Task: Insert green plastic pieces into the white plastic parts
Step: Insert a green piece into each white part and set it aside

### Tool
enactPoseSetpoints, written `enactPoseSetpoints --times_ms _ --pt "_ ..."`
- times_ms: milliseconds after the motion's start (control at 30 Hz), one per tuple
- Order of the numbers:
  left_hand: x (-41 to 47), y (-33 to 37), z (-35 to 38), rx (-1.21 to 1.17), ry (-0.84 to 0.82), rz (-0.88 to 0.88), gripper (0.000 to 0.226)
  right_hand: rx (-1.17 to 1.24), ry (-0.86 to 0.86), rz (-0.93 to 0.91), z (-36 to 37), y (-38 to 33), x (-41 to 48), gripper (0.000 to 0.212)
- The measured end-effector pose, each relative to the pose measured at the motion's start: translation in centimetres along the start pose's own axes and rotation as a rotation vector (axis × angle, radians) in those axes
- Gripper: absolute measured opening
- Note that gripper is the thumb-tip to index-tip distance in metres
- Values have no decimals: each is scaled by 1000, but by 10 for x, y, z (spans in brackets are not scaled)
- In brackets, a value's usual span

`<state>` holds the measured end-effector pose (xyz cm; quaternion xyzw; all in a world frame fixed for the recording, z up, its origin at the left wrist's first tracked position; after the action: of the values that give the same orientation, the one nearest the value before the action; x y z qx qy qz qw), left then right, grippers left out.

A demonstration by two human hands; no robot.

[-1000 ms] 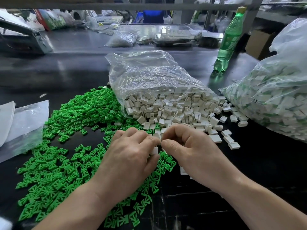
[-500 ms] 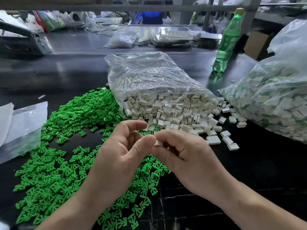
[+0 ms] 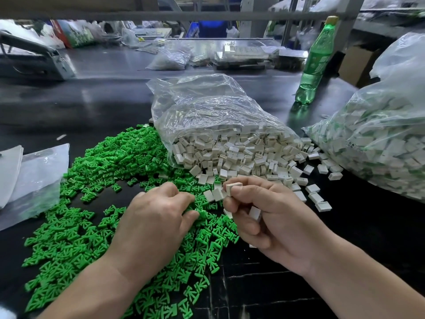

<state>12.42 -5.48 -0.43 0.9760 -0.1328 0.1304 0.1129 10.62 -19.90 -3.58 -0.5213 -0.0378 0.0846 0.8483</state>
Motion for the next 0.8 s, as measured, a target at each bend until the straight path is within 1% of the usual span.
enactPoseSetpoints --times_ms 133,200,300,433,467,533,600,667,733,800 --pt "0 3 0 -63 19 42 13 0 -7 16 -1 1 0 6" --pt "1 0 -3 -122 39 21 15 -13 -7 25 -1 1 0 11" --pt "3 -6 -12 -239 118 -13 22 -57 11 27 -2 1 -1 12" --pt "4 -12 -17 -423 114 -74 24 -129 31 6 -4 0 -1 19" --pt "3 -15 -16 -510 102 -105 23 -156 30 -7 -4 -1 -1 20" --pt "1 -25 -11 -774 47 -205 25 -205 29 -40 -4 -2 0 22" --pt "1 -27 2 -1114 -87 -310 23 -214 32 -66 -5 -2 1 18" --pt "1 -23 12 -1379 -204 -371 19 -179 11 -79 -3 -3 1 11" --pt "0 -17 19 -1527 -280 -413 21 -124 -17 -77 -1 -2 1 12" --pt "-2 -14 24 -1579 -313 -432 21 -85 -34 -71 0 -2 1 15"
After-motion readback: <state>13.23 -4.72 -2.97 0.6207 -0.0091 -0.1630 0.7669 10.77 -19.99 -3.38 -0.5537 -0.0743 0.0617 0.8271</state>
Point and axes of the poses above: each hand's wrist, its own x-axis towards the middle knuckle, its own z-axis out of the palm, y = z × x, the point moved 9 cm from there along x, towards the middle knuckle, and after that the axes turned 10 degrees about -z, right-handed, at the moved point
